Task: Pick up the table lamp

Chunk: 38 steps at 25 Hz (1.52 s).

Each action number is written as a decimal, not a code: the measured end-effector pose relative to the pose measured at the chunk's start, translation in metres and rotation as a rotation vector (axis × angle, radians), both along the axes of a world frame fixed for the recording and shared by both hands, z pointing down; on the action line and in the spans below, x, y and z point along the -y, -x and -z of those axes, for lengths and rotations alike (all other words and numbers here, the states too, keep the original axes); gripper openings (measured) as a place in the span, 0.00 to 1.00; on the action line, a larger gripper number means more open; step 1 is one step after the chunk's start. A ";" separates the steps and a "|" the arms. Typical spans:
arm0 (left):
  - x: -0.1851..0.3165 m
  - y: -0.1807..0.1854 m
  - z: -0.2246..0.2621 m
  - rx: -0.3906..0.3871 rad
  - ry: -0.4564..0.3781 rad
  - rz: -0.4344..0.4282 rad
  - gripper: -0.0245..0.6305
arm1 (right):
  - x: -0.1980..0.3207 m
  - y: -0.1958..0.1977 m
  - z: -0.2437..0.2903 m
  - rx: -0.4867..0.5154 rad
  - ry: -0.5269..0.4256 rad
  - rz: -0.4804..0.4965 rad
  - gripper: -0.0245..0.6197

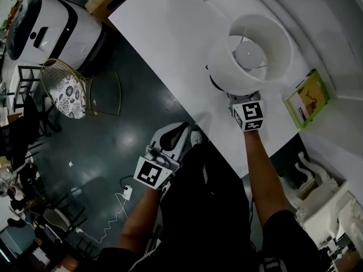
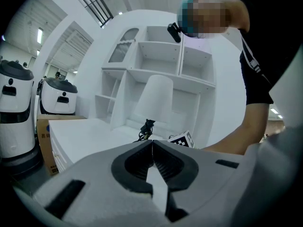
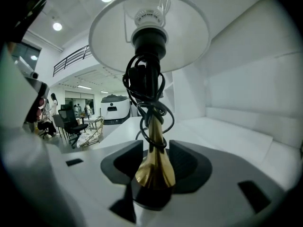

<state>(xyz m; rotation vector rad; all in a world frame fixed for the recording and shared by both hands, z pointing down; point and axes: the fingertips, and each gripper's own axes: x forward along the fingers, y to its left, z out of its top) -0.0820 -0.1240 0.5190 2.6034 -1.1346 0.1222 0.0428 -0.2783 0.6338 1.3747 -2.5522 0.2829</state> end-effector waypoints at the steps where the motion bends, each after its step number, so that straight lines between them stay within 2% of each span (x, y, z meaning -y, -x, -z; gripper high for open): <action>1: 0.000 0.000 0.000 0.002 0.000 0.001 0.07 | 0.001 0.001 -0.001 -0.003 0.000 0.006 0.27; 8: 0.004 0.001 -0.005 0.011 0.008 0.018 0.07 | 0.013 0.010 -0.004 -0.007 0.004 0.022 0.27; 14: 0.004 0.001 -0.009 0.012 0.022 0.020 0.07 | 0.018 0.009 -0.007 -0.059 0.003 0.008 0.27; 28: 0.009 -0.005 -0.011 0.021 0.035 0.007 0.07 | 0.017 0.010 -0.008 -0.027 0.054 0.043 0.25; 38: 0.013 -0.012 -0.009 0.019 0.032 0.001 0.07 | 0.011 0.007 -0.008 -0.055 0.069 0.077 0.24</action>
